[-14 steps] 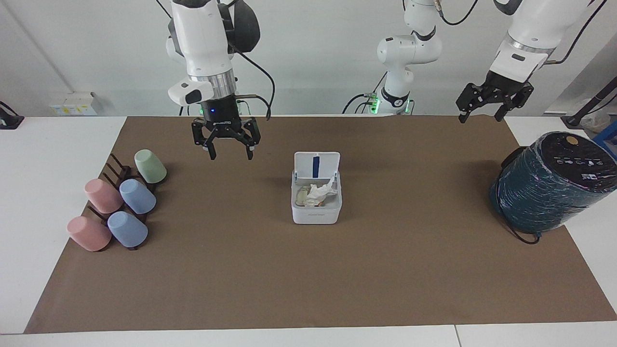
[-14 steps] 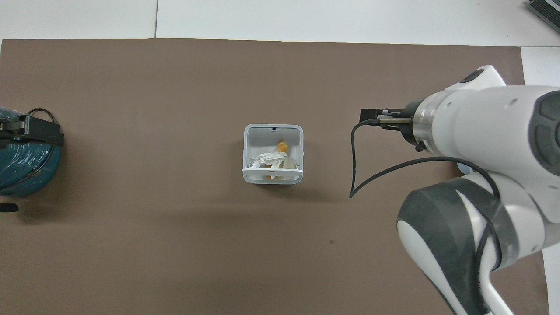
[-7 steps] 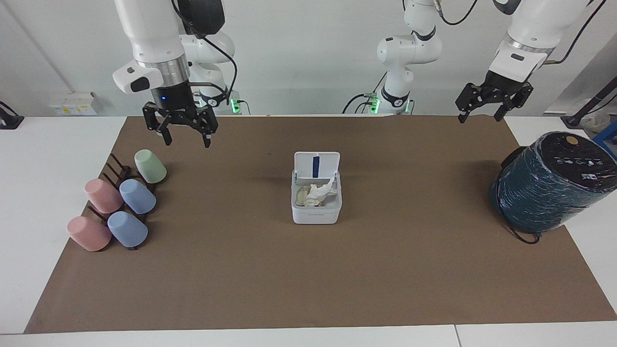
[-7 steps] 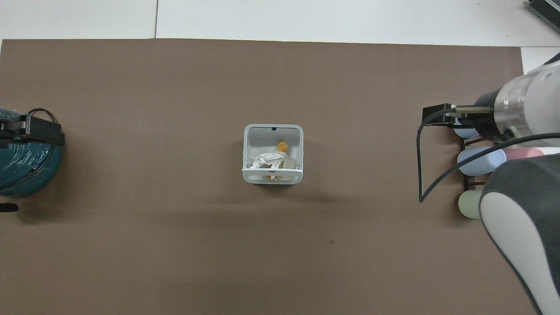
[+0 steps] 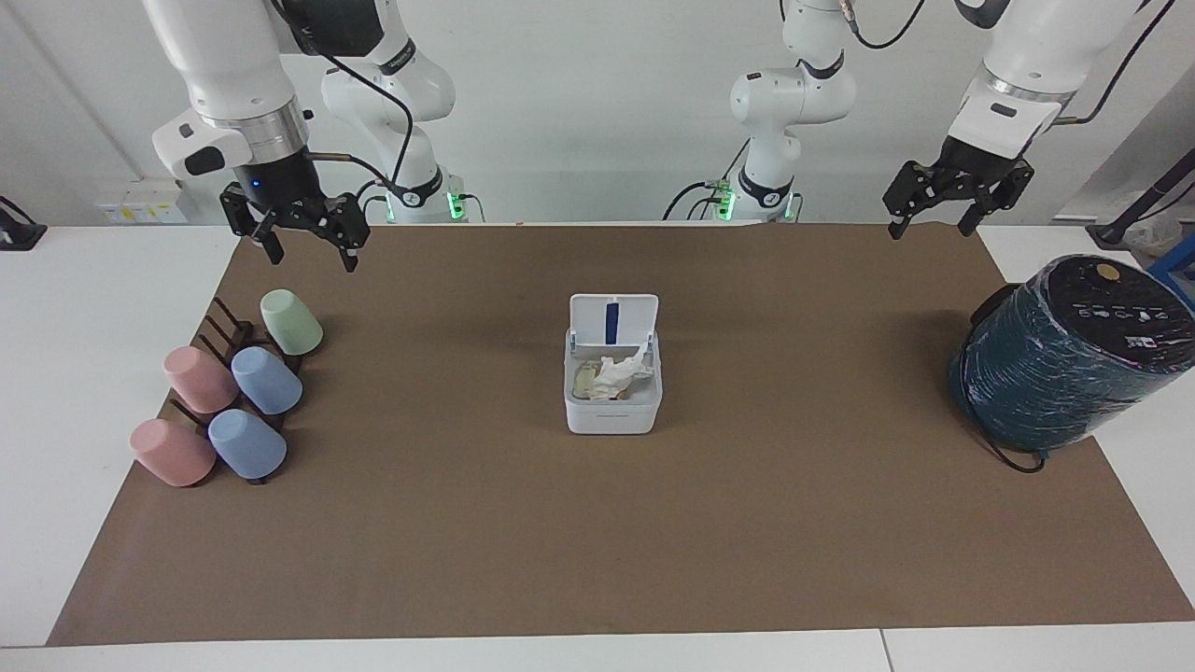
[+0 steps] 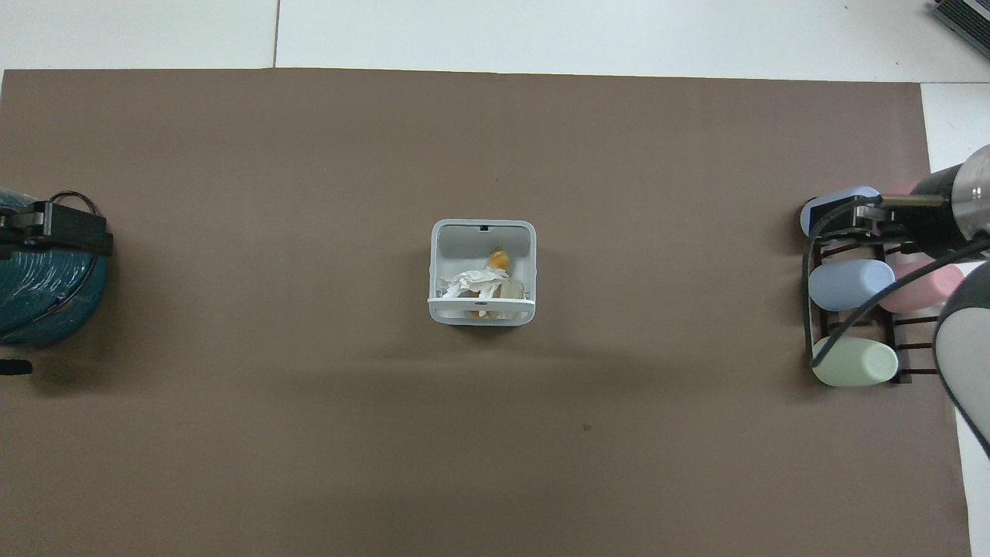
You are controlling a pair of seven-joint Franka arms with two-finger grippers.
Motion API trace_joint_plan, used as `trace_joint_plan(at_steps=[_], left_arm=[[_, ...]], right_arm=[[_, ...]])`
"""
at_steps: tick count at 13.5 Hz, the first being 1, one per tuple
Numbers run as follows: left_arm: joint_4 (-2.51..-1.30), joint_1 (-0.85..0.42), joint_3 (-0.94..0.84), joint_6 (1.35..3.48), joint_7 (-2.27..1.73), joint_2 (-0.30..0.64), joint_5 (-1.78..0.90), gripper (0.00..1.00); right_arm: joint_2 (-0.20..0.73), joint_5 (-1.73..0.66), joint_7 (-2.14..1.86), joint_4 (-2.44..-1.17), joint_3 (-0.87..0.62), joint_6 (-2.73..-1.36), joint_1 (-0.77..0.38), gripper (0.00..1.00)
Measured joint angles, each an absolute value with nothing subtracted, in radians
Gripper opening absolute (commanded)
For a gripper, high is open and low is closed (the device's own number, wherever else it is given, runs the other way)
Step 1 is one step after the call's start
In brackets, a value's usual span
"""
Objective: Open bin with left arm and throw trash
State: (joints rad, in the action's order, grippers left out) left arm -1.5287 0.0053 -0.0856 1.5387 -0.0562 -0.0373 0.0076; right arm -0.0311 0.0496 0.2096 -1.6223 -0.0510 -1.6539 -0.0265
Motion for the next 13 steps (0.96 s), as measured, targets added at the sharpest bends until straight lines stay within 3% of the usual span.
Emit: trace_joint_plan(at_steps=[6, 13], left_arm=[[-1.619, 0.006, -0.083, 1.667, -0.056, -0.062, 0.008, 1.00], [-1.633, 0.006, -0.083, 1.671, -0.056, -0.076, 0.008, 1.00]], right_arm=[[-0.033, 0.050, 0.165, -1.627, -0.037, -1.622, -0.036, 1.00], [-0.041, 0.012, 0.095, -1.648, -0.002, -1.620, -0.035, 1.00]])
